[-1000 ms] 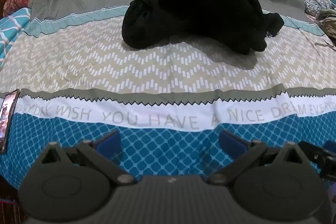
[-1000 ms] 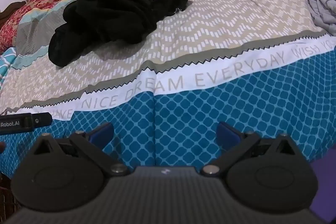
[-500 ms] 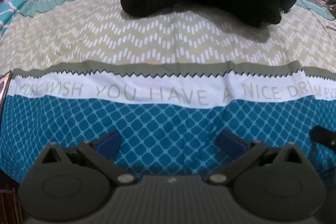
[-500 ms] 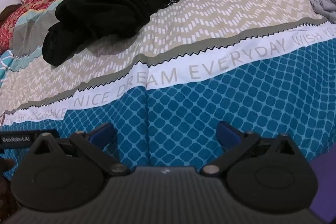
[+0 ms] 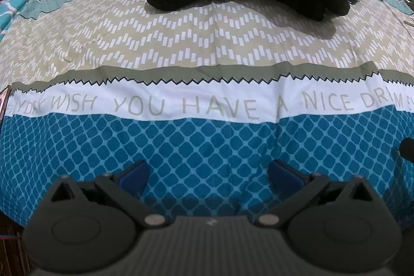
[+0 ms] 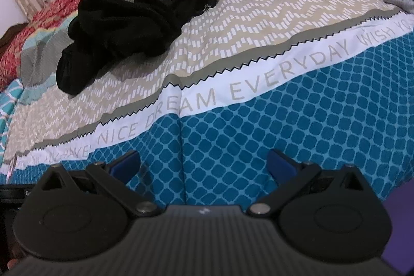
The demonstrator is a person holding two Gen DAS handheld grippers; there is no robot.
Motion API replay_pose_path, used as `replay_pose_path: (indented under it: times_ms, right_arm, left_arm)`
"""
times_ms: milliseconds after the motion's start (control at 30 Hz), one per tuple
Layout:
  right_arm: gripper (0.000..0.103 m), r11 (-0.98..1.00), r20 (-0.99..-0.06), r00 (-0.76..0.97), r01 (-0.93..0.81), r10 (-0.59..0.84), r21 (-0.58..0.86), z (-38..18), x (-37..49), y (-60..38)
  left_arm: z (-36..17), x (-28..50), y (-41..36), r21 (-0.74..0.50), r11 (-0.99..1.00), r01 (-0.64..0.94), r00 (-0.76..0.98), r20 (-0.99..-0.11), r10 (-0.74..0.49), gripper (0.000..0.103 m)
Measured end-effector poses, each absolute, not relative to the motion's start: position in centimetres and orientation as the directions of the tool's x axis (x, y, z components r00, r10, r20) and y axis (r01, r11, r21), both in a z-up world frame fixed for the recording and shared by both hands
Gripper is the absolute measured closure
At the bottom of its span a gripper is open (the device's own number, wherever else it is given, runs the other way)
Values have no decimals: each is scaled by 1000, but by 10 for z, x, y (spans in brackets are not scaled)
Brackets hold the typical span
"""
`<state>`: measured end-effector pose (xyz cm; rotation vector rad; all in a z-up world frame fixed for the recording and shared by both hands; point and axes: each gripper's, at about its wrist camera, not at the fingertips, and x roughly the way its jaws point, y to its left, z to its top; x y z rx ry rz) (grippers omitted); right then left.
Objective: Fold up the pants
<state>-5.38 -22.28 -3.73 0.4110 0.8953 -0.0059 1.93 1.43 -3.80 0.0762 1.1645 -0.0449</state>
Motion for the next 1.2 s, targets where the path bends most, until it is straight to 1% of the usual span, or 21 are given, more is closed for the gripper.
replay_pose_path:
  times_ms: [133,267,467,667,767,933,1033,1200]
  right_arm:
    - [0,928,-730,665,153,158,339,-25,-57,-221]
    - [0,941,-695,706,127,137,314,-9,-60,-221]
    - [0,948,-669,732,106,130,301,4,-65,-220]
    - [0,958,-634,764,82,117,276,16,-70,-215]
    - [0,961,-629,769,71,118,268,16,-70,-214]
    - [0,961,-623,775,79,108,265,17,-71,-213]
    - [0,962,-613,784,83,98,260,22,-68,-216]
    - [0,957,-586,805,92,89,273,42,-65,-227]
  left_arm:
    - [-30,16,18,-2,997,71,384,-923,-29,0]
    - [-21,9,19,-26,998,64,419,-906,-50,0]
    - [1,-10,13,3,995,101,529,-847,-51,0]
    - [12,-21,7,19,989,149,554,-830,-68,0]
    - [19,-27,7,36,989,145,594,-802,-58,0]
    - [36,-30,12,39,994,98,660,-750,-35,0]
    - [44,-27,21,24,999,34,697,-717,-6,0]
    - [56,-31,39,-56,997,-48,736,-677,-3,0]
